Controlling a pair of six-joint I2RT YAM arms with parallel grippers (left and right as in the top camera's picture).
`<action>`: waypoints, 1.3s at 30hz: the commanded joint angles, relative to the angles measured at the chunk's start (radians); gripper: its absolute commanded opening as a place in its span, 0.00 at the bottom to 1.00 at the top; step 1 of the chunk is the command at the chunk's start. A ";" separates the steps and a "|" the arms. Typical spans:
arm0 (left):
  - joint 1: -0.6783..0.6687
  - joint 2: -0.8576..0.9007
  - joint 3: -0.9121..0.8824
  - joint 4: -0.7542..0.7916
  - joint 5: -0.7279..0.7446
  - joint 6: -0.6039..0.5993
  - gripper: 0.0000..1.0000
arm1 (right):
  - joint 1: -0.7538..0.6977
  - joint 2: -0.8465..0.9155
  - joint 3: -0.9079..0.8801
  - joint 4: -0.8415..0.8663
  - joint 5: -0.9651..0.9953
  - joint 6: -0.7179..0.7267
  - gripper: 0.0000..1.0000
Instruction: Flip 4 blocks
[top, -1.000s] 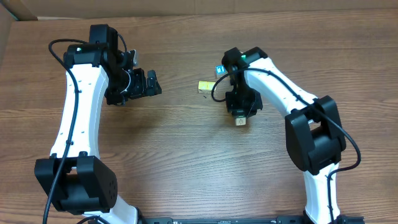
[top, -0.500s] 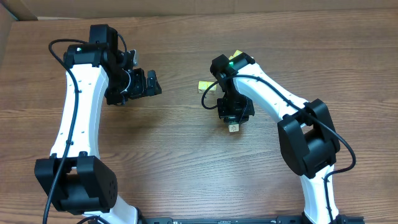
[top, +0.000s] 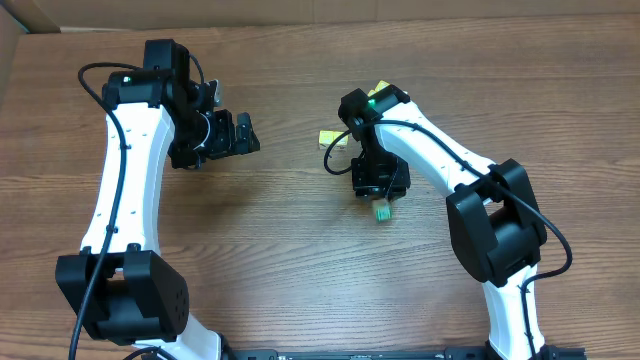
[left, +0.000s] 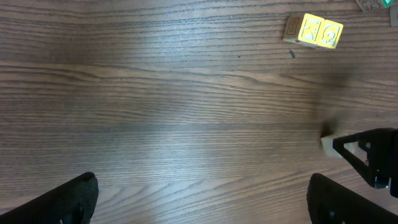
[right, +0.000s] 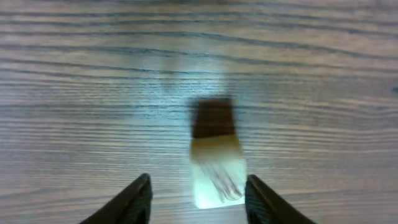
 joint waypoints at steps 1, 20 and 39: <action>-0.006 0.003 0.018 0.005 -0.006 -0.011 1.00 | -0.002 -0.042 0.014 0.000 0.008 0.006 0.52; -0.006 0.003 0.018 0.005 -0.006 -0.011 1.00 | -0.014 -0.042 0.013 -0.075 0.022 0.002 0.50; -0.006 0.003 0.018 0.005 -0.006 -0.010 1.00 | -0.194 -0.088 0.036 -0.064 -0.174 -0.002 0.04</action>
